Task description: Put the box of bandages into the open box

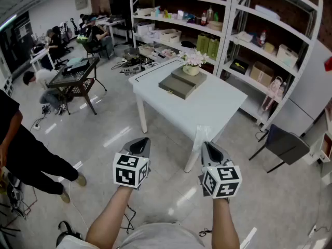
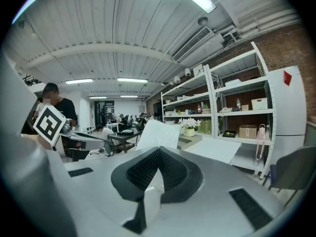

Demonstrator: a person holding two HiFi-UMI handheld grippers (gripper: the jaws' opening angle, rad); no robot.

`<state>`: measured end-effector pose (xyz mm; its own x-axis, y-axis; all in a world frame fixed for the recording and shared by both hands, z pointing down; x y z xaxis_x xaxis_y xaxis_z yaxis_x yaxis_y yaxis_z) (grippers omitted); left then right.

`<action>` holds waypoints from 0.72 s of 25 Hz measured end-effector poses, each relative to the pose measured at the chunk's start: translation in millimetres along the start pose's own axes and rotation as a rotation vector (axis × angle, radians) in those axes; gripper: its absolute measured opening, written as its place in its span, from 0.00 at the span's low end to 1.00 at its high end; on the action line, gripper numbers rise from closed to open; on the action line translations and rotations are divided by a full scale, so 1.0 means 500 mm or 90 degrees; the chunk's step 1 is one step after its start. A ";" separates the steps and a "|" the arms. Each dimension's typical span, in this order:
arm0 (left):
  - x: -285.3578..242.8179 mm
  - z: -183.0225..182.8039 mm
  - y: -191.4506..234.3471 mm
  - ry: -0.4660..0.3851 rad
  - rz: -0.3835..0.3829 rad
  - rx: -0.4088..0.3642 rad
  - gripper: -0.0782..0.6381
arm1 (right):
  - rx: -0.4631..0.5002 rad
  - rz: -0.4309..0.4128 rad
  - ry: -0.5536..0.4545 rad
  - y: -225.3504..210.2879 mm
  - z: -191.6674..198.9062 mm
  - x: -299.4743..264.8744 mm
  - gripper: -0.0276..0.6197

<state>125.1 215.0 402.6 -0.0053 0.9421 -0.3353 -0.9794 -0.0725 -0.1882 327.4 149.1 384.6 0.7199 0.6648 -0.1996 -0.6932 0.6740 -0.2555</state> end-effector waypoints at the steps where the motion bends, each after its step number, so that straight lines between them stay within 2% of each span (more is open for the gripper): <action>1: -0.007 -0.003 -0.008 0.001 -0.001 0.000 0.11 | 0.003 0.000 0.004 -0.011 0.001 0.001 0.05; 11: -0.070 -0.038 -0.068 0.005 -0.012 -0.003 0.11 | 0.008 -0.032 0.028 -0.090 -0.001 -0.013 0.05; 18: -0.107 -0.019 -0.048 0.015 -0.020 0.011 0.11 | 0.009 -0.044 0.042 -0.109 0.011 -0.057 0.05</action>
<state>151.0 163.1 416.3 0.0299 0.9356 -0.3519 -0.9825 -0.0373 -0.1827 344.7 95.2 409.5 0.7669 0.5939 -0.2430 -0.6414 0.7224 -0.2584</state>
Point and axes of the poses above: the fingertips, and each gripper's own axes: x backward along the fingers, y to its left, z out of its underside, the point moved 2 cm from there along x, backward along the fingers, and after that the axes turned 11 degrees about -x, right-handed, at the moved point
